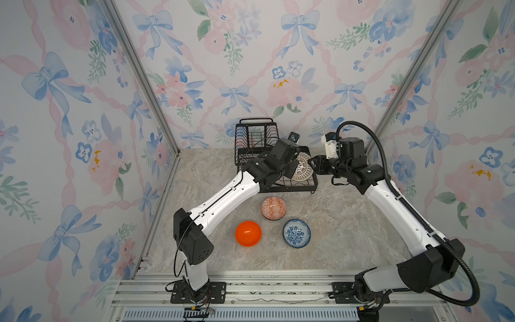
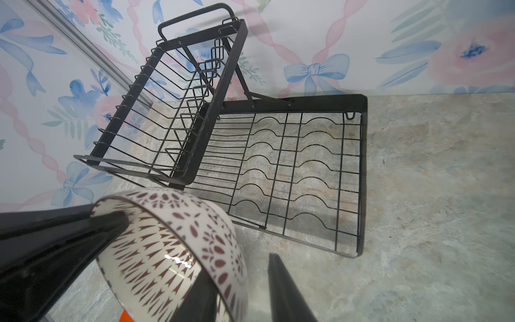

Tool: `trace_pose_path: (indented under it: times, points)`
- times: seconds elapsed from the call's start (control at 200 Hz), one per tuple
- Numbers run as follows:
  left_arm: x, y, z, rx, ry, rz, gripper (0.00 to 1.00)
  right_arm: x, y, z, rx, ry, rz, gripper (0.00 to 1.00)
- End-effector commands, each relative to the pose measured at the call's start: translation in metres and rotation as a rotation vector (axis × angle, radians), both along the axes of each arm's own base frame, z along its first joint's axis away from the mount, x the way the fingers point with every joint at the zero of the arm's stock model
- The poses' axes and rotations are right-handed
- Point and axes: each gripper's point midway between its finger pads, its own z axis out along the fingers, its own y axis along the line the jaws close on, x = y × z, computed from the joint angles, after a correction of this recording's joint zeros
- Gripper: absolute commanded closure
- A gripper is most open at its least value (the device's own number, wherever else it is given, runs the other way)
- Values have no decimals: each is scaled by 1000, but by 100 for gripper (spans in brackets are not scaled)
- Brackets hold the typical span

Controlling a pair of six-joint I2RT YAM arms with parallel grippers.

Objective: Load bowls into a dish rack
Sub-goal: Place the bowl in the dish rack.

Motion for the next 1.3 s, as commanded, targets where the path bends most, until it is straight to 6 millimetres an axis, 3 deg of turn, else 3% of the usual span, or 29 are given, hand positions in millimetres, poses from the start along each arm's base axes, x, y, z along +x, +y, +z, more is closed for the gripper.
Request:
trace_pose_path:
  times: [0.0, 0.115, 0.21, 0.445, 0.545, 0.61, 0.735, 0.815, 0.89, 1.03, 1.05, 1.155, 1.295]
  points:
    - [5, -6, 28, -70, -63, -10, 100, 7, 5, 11, 2, -36, -6, 83]
    - [4, -6, 27, -69, -61, -10, 100, 6, 6, 11, -1, -38, -2, 89]
    - [4, -7, 28, -72, -63, -13, 100, 5, 5, 9, -8, -37, -6, 100]
    - [3, -6, 29, -66, -67, -17, 100, 5, -5, 12, -49, -69, -38, 100]
    - [3, 4, 43, -37, -116, 2, 54, 8, -13, 20, -89, -104, -58, 100]
    - [4, 16, 58, -21, -158, 24, 31, 15, -20, 25, -123, -143, -71, 100]
    - [9, 57, 81, -32, -199, 101, 2, 39, -32, 31, -204, -241, -110, 100]
    - [17, 95, 81, -49, -187, 179, 2, 58, -38, 38, -265, -355, -142, 100]
    - [22, 133, 67, -57, -153, 257, 2, 79, -39, 41, -311, -463, -168, 100]
    - [21, 200, 42, -54, -105, 399, 2, 115, -26, 46, -369, -657, -145, 100]
    - [21, 208, 38, -60, -98, 415, 2, 124, -22, 36, -385, -665, -135, 100]
    - [17, 249, 22, -97, -64, 489, 2, 148, -7, 28, -433, -784, -97, 100]
    - [11, 285, -9, -146, -8, 552, 2, 180, -9, 11, -481, -831, -104, 100]
